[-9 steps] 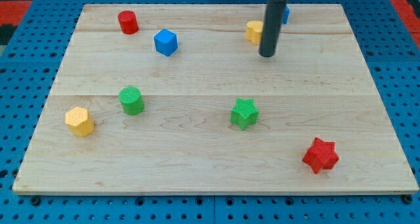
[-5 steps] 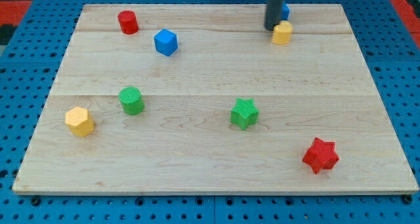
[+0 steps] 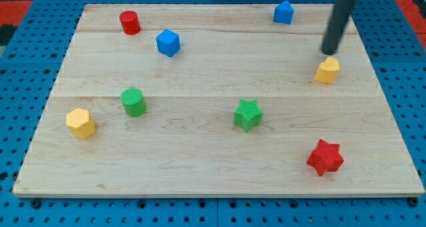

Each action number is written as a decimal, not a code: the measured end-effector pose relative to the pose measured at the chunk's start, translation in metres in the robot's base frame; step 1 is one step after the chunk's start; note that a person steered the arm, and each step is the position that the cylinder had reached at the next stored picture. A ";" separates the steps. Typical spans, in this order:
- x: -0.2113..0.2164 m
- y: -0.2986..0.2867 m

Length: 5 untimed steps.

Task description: Place the yellow heart and red star together at the right center of the board

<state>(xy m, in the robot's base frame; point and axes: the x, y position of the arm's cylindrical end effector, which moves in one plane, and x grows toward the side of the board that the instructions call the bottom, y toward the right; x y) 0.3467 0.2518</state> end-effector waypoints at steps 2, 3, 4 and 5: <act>0.242 0.040; 0.271 -0.017; 0.255 -0.073; 0.246 -0.095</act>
<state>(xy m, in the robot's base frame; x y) 0.5929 0.1565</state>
